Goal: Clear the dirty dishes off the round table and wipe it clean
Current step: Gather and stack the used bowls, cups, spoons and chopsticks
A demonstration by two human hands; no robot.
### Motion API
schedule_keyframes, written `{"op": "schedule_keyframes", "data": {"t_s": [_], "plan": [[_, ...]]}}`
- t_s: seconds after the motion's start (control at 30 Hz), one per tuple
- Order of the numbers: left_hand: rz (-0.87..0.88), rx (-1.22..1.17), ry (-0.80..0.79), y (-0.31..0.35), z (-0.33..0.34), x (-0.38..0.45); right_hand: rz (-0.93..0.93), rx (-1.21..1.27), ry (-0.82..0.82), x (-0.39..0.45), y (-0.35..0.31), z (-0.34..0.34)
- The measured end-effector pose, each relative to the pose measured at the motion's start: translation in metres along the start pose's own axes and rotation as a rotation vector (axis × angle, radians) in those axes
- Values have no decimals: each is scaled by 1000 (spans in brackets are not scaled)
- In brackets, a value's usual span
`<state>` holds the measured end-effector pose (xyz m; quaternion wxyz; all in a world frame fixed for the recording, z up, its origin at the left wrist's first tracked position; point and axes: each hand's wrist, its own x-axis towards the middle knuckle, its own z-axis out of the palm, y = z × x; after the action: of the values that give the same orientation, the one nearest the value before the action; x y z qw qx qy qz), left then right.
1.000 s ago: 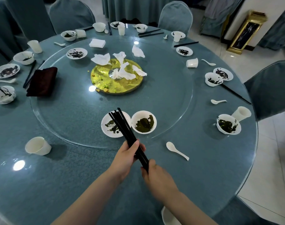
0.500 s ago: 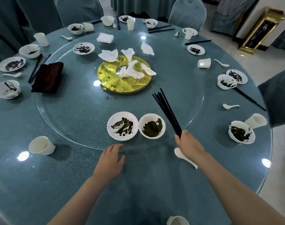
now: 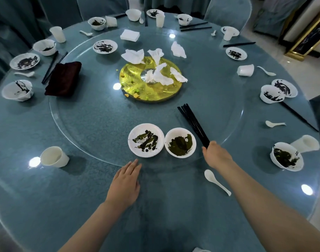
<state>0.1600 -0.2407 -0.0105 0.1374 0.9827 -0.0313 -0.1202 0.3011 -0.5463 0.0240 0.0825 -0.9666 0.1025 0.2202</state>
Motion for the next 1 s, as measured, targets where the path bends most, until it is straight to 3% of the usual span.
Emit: {"op": "schedule_keyframes", "data": {"t_s": [0.4, 0.67, 1.0], "plan": [[3, 24, 22, 4, 1, -3, -16, 1, 100, -5, -2, 3], [1, 13, 13, 8, 0, -4, -46, -130, 125, -15, 7, 0], [-15, 48, -16, 11, -5, -8, -88, -82, 186, -41, 27, 11]]}}
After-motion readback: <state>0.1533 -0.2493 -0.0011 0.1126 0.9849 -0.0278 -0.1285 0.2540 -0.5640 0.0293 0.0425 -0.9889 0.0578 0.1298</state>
